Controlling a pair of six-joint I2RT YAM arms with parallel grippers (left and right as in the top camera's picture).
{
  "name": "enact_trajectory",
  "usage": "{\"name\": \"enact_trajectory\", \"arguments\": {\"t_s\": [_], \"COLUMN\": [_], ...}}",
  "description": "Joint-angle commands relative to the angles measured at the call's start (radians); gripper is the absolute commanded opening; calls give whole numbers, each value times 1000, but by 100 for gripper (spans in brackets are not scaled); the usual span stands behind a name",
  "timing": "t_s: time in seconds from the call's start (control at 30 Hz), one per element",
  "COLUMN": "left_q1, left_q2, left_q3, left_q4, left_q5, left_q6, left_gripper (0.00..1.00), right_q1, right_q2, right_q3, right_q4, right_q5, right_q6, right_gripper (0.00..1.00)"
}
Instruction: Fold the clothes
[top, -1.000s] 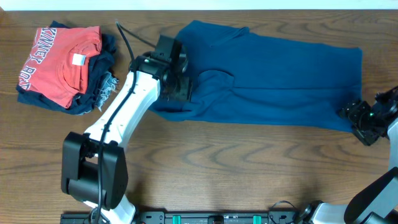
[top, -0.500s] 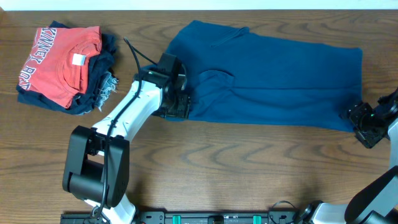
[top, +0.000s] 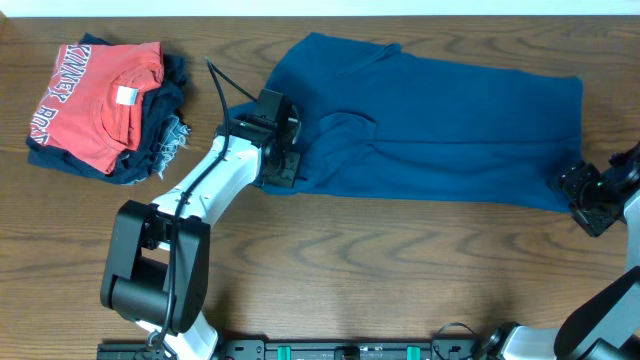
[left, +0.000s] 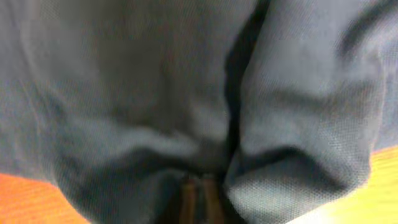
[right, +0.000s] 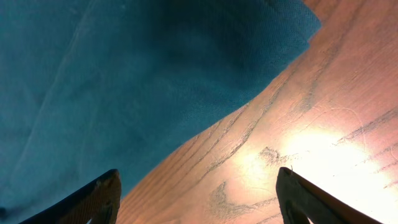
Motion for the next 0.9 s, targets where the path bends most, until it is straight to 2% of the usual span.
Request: {"name": "enact_trajectory", "arguments": {"t_s": [0.0,0.13,0.27,0.33,0.53,0.63,0.67,0.8,0.87], "left_q1": [-2,-19,-60,-76,-88,-85,-85,-83,-83], "left_q2": [-9,-56,-45,-18,61,64,64,63,62], "left_q3": [58,80,70,64,61,61,61,64,74], "left_q4": [-46,-83,-78,-78,-58,-35,-24,1,2], "left_q5": [52,113,109,106,-25,-42,-42,-68,-109], "left_q6": [34,51,99,129,130,130,130,130,130], "left_gripper": [30,47,57,59,59,51,45,8,6], "right_q1": [-4,-4,-4,-4,-4,-4,-4,-4,-4], "right_q2": [9,9,9,9,9,9,9,9,9], "right_q3": [7,7,7,7,7,7,7,7,7], "right_q4": [0,2,1,1,1,1,1,1,1], "right_q5": [10,10,10,10,10,10,10,10,10], "right_q6": [14,14,14,14,14,14,14,14,14], "right_gripper": [78,78,78,78,78,78,78,77,77]}}
